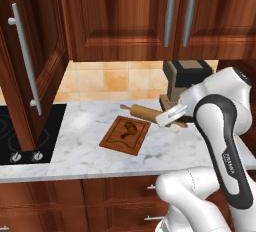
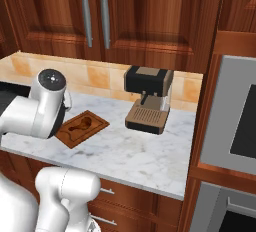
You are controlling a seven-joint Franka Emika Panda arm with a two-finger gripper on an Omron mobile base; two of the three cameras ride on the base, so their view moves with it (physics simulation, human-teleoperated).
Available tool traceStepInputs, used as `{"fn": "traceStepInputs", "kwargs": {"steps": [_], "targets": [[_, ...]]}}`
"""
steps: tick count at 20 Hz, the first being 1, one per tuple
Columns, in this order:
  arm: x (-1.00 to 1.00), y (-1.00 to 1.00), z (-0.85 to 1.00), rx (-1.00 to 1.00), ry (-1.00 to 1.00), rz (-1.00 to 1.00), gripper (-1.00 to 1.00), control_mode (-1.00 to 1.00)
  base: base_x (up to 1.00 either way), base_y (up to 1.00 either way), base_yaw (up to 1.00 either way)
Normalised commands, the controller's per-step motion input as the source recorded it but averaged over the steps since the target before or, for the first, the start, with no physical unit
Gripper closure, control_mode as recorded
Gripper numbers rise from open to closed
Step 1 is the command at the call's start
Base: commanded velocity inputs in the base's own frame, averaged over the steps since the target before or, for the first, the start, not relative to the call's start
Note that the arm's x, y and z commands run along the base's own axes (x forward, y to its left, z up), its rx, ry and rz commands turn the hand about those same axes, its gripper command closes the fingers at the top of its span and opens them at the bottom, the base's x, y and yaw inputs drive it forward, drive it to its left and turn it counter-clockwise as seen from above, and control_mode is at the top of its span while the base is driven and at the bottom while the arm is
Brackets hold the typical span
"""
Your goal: Open the cabinet, retrieve the rolling pin, and place it next to the meat on the cutting board to prepare for tenderizing.
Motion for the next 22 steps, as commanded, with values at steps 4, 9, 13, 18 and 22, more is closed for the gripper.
{"fn": "traceStepInputs", "kwargs": {"steps": [4, 9, 13, 18, 22], "targets": [[0.15, 0.27, -0.41, -0.06, 0.0, 0.11, 1.0, -1.0, 0.0, 0.0, 0.0], [0.29, 0.08, -0.32, 0.0, 0.0, 0.05, 1.0, -1.0, 0.0, 0.0, 0.0], [0.3, 0.0, -0.32, 0.0, -0.06, 0.02, 1.0, -1.0, 0.0, 0.0, 0.0], [0.32, 0.0, -0.32, 0.0, -0.02, 0.03, 1.0, -1.0, 0.0, 0.0, 0.0], [0.32, 0.0, -0.39, -0.01, 0.0, 0.06, 1.0, -1.0, 0.0, 0.0, 0.0]]}}
